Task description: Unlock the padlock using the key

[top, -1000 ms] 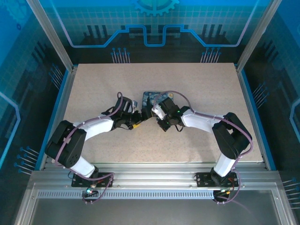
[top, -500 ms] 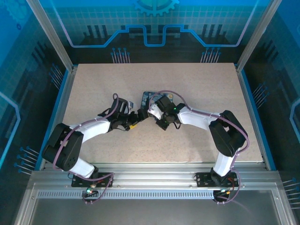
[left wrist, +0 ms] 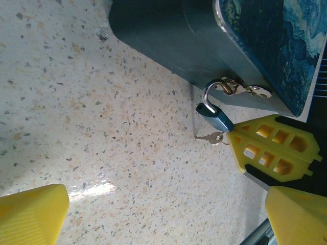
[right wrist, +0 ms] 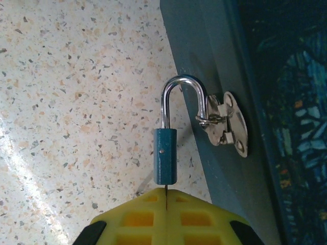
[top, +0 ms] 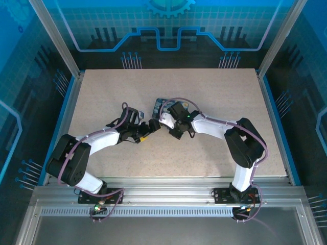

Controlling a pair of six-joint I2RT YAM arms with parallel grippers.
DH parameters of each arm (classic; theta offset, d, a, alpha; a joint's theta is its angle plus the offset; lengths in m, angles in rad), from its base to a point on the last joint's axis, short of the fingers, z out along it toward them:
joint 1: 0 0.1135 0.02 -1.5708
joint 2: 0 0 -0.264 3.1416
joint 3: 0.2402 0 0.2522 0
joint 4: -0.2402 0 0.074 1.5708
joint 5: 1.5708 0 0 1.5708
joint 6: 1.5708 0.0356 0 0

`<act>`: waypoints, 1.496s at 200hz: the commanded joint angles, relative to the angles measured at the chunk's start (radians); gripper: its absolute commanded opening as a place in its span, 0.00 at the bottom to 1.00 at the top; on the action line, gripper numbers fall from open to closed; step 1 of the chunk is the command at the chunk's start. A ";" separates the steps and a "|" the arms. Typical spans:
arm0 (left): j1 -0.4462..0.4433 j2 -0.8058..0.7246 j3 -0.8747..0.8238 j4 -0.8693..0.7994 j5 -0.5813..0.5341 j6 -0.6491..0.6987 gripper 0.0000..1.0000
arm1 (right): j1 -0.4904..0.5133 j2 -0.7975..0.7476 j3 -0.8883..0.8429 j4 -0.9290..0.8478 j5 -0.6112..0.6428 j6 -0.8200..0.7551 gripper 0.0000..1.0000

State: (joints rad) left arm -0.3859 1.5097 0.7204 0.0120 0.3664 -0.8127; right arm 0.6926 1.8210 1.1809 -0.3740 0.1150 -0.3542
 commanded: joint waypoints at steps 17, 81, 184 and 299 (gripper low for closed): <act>0.004 -0.036 -0.003 0.002 0.008 0.001 0.99 | 0.002 0.033 0.054 0.001 -0.036 -0.066 0.00; 0.025 -0.069 -0.016 -0.009 -0.007 -0.005 0.99 | 0.033 0.041 0.069 0.001 -0.061 -0.057 0.00; 0.064 -0.123 -0.036 -0.023 -0.006 0.001 0.99 | 0.062 -0.154 -0.044 -0.021 0.028 0.025 0.00; 0.063 -0.126 -0.027 -0.032 -0.002 0.006 0.99 | -0.099 -0.454 -0.205 -0.009 0.154 0.237 0.00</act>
State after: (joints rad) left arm -0.3298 1.4052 0.6964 -0.0181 0.3523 -0.8124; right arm 0.6460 1.4147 1.0069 -0.3828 0.2108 -0.1955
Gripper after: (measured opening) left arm 0.990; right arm 0.062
